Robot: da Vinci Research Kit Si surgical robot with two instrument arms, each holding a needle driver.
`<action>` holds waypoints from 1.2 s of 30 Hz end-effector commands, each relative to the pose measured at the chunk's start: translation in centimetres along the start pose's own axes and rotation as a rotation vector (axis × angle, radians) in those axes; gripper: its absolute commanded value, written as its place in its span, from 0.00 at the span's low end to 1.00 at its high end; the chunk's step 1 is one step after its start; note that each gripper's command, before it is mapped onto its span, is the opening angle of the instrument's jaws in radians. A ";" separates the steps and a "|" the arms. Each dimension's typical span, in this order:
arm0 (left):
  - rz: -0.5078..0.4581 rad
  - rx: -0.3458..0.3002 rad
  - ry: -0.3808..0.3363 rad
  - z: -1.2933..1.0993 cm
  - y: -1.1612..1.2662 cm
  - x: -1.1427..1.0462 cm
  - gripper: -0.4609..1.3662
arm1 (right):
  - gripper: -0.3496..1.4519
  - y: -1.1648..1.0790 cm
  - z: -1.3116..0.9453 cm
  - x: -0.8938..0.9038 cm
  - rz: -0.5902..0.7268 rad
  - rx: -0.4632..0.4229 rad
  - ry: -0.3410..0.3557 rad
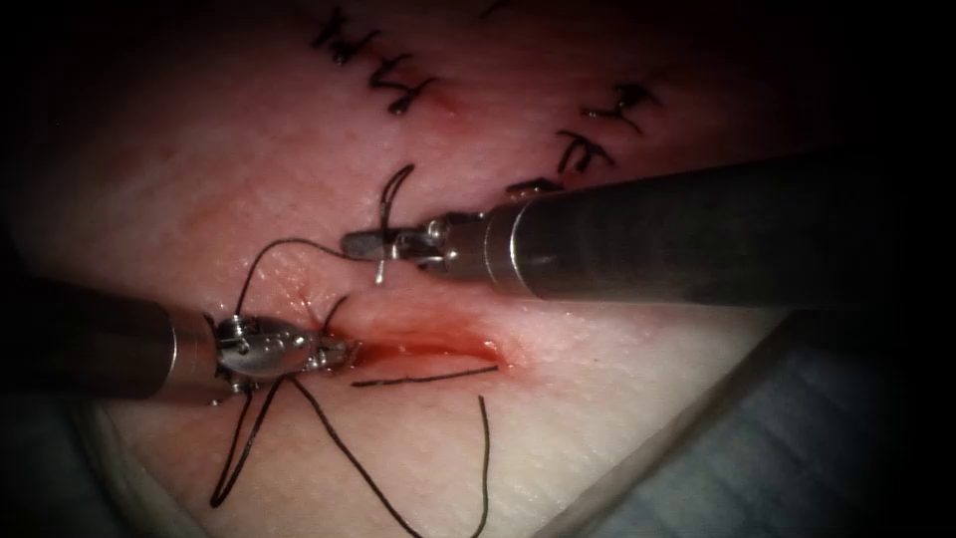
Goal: Wound Closure
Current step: Regrasp the needle with the right tool and throw it through the top of the skin
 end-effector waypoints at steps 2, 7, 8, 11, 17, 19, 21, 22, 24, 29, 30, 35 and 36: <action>0.001 -0.007 0.000 0.00 0.00 0.01 0.06 | 0.00 0.01 0.01 -0.04 0.010 -0.002 -0.007; 0.000 -0.010 0.005 -0.02 0.00 0.02 0.06 | 0.00 0.04 0.03 -0.18 0.016 -0.002 -0.019; 0.000 -0.010 0.005 -0.02 0.00 0.02 0.06 | 0.00 0.04 0.03 -0.20 0.014 0.004 -0.017; -0.001 -0.010 0.005 -0.03 0.01 0.03 0.06 | 0.00 0.05 -0.01 -0.21 0.030 0.002 -0.001; 0.004 -0.010 0.004 -0.05 0.02 0.03 0.06 | 0.00 0.00 -0.03 -0.35 0.071 0.013 -0.007; 0.004 -0.011 0.007 -0.05 0.02 0.03 0.06 | 0.00 -0.02 -0.02 -0.41 0.074 0.008 -0.017; 0.003 -0.009 0.010 -0.06 0.02 0.03 0.06 | 0.00 -0.05 -0.02 -0.47 0.083 0.010 -0.023; 0.003 -0.009 0.010 -0.06 0.02 0.04 0.06 | 0.00 -0.06 -0.03 -0.52 0.092 0.010 -0.032; 0.003 -0.009 0.010 -0.06 0.03 0.04 0.06 | 0.00 -0.08 -0.03 -0.55 0.091 0.012 -0.037; 0.008 -0.009 0.010 -0.08 0.04 0.04 0.06 | 0.00 -0.05 -0.09 -0.43 0.052 0.051 -0.002; 0.008 -0.010 0.009 -0.09 0.04 0.04 0.06 | 0.00 -0.04 -0.12 -0.38 -0.024 0.063 0.004; 0.012 -0.013 0.014 -0.13 0.05 0.06 0.06 | 0.57 -0.02 -0.23 -0.08 -0.277 0.093 0.111; 0.010 -0.015 0.019 -0.14 0.05 0.07 0.06 | 0.65 -0.02 -0.26 0.00 -0.330 0.083 0.131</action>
